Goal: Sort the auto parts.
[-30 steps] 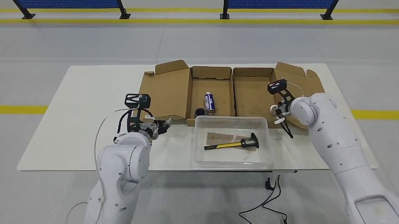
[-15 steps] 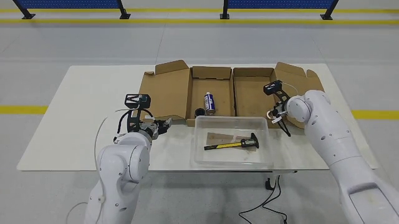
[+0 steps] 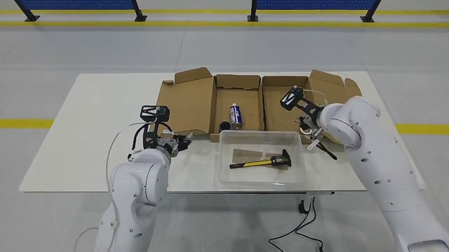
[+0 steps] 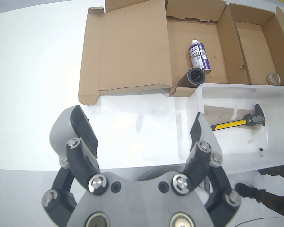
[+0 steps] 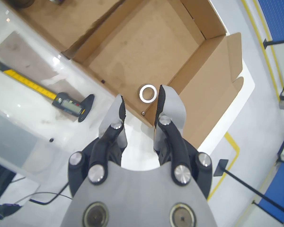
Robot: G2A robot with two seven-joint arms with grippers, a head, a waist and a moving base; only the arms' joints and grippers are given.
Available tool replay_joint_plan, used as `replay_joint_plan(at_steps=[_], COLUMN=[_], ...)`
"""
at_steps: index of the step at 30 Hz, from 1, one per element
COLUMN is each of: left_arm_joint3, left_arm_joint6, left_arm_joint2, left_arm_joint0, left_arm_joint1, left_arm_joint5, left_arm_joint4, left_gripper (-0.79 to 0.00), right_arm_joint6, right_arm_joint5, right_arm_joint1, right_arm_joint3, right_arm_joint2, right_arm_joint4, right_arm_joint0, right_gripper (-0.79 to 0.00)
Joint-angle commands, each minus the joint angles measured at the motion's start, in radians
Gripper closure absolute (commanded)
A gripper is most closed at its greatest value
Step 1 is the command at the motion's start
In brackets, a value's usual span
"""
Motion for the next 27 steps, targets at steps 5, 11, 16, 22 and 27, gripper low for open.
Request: replay_joint_plan(at_steps=[5, 11, 16, 22, 27], left_arm_joint3=[0.0, 0.0, 0.0, 0.0, 0.0], left_arm_joint6=[0.0, 0.0, 0.0, 0.0, 0.0], left_arm_joint2=[0.0, 0.0, 0.0, 0.0, 0.0], left_arm_joint0=[0.0, 0.0, 0.0, 0.0, 0.0], left_arm_joint1=[0.0, 0.0, 0.0, 0.0, 0.0], left_arm_joint5=[0.0, 0.0, 0.0, 0.0, 0.0], left_arm_joint4=[0.0, 0.0, 0.0, 0.0, 0.0], left_gripper=[-0.785, -0.785, -0.785, -0.785, -0.785], right_arm_joint6=[0.016, -0.025, -0.043, -0.048, -0.058], right_arm_joint5=[-0.103, -0.144, -0.162, -0.167, -0.177], right_arm_joint1=[0.019, 0.041, 0.047, 0.045, 0.032], right_arm_joint3=[-0.08, 0.03, 0.12, 0.213, 0.285], right_arm_joint2=[-0.122, -0.297, -0.427, -0.555, -0.621], right_arm_joint4=[0.035, 0.125, 0.21, 0.295, 0.348], right_arm_joint0=[-0.018, 0.067, 0.144, 0.219, 0.263], right_gripper=[-0.419, -0.68, -0.665, -0.65, -0.619])
